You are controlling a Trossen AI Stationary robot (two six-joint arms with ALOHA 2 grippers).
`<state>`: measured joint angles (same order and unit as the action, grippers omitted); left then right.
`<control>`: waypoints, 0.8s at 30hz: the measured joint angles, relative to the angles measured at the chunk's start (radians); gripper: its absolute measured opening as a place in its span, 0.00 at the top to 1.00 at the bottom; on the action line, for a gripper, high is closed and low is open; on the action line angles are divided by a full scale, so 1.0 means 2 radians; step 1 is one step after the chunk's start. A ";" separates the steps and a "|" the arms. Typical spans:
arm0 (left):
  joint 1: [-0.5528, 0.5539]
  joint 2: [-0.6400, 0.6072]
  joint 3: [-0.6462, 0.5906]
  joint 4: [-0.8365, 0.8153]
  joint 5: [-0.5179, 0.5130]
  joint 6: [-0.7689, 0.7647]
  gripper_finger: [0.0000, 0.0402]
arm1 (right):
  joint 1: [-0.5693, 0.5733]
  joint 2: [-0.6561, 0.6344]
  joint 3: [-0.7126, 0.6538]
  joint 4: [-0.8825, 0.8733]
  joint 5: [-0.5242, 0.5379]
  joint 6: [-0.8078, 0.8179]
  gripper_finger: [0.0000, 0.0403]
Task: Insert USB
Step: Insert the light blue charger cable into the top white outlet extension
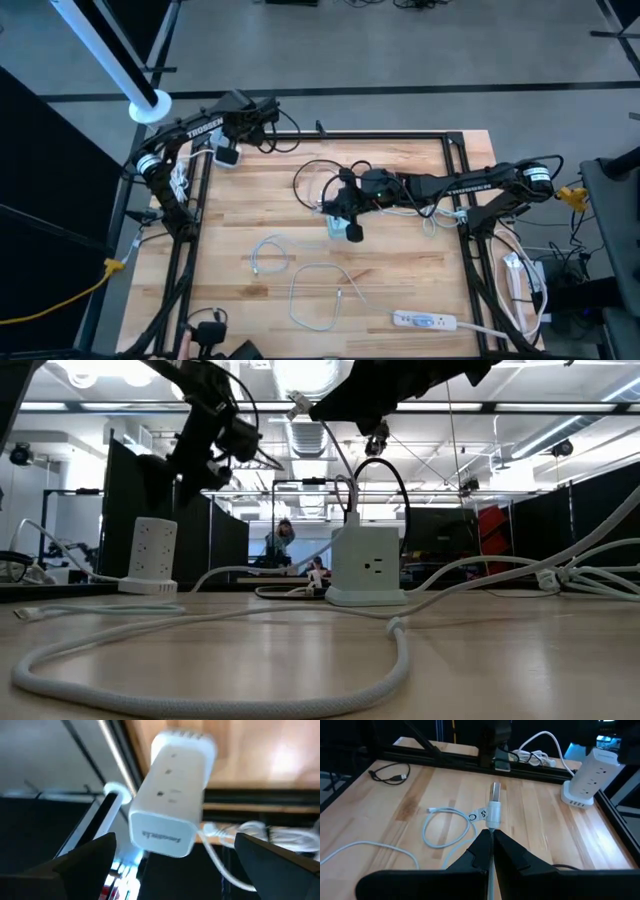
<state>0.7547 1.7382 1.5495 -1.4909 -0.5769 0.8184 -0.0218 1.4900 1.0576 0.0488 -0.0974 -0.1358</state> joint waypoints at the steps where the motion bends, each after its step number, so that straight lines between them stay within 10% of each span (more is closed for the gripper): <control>1: 0.002 0.000 -0.004 0.004 -0.005 0.001 0.01 | 0.000 0.000 0.000 0.001 -0.001 0.000 1.00; 24: 0.056 0.002 -0.067 0.076 -0.036 0.055 0.02 | 0.008 0.000 0.000 0.007 -0.009 0.003 1.00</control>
<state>0.8667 1.7428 1.4162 -1.3395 -0.6489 0.9281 -0.0059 1.4902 1.0576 0.0628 -0.1158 -0.1303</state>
